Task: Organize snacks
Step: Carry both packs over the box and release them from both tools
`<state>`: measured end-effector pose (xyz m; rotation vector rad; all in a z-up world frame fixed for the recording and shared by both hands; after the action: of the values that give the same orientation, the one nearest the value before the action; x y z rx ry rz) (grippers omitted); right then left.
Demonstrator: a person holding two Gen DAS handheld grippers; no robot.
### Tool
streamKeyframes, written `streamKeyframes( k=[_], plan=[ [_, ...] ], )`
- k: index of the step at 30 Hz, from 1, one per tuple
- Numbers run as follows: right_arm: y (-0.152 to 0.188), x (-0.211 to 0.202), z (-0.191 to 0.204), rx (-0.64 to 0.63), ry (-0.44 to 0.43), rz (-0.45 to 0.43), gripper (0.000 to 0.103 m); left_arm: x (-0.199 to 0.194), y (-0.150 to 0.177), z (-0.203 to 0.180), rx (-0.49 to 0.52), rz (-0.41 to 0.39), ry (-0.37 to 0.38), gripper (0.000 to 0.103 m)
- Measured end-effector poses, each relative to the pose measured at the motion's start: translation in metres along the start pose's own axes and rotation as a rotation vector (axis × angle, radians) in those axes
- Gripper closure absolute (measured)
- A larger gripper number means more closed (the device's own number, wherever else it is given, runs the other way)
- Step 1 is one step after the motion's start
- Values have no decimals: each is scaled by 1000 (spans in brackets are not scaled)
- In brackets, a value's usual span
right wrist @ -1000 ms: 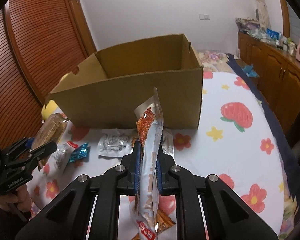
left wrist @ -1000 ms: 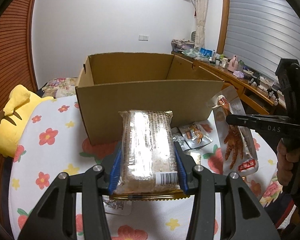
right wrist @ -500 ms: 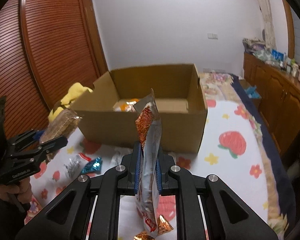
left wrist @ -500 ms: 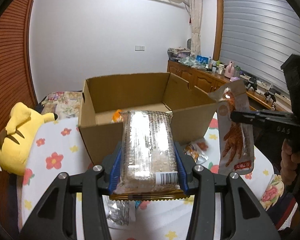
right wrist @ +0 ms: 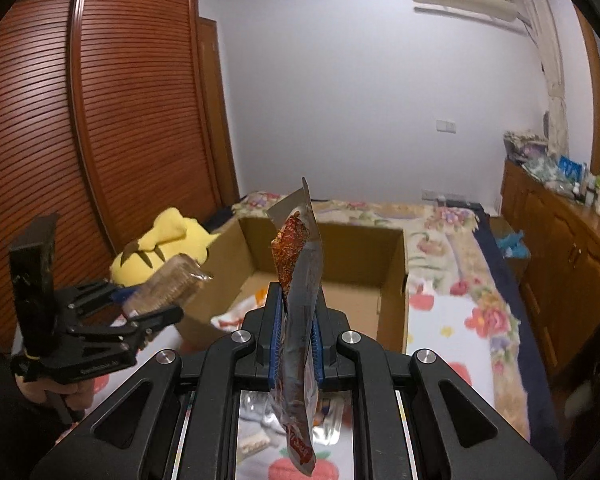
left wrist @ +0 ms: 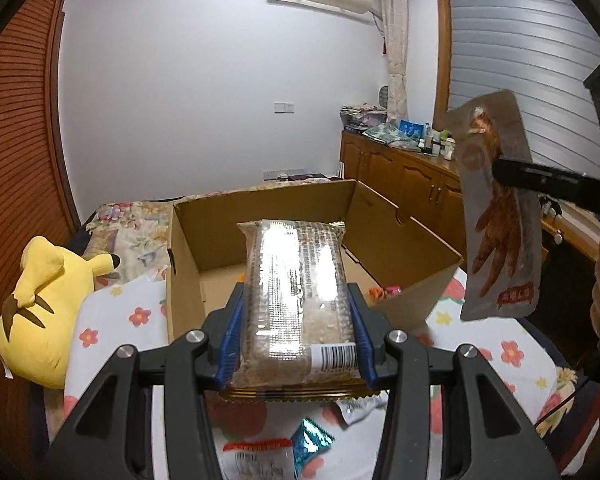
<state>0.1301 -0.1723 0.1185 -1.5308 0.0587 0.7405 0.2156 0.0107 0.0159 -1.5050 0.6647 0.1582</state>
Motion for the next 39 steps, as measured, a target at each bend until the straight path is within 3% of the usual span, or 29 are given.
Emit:
streamKeyframes(
  k=[8,13,26,39],
  plan=[
    [-36,22,-10,-45,9,-35,93,31,-11,10,5,37,-30,57],
    [-41,53,-20,-75,20,-20,93,55,-6,15,11,79,-48,57],
    [-2,125,-45,-100,59,104,93,87,-8,10,32,132,-62,56],
    [22,139,-52,-82,5,198,93,96,-9,11,23,146,-62,55]
  ],
)
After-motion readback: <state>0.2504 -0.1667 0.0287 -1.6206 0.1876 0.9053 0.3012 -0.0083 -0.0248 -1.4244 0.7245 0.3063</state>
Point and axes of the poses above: each gripper's, at about its wrist camera, not at the fingertips, and x roughly the way its jaws point, z to its left, y to its underside, the point moved 2 cm from there along x, roughly the way its jaws point
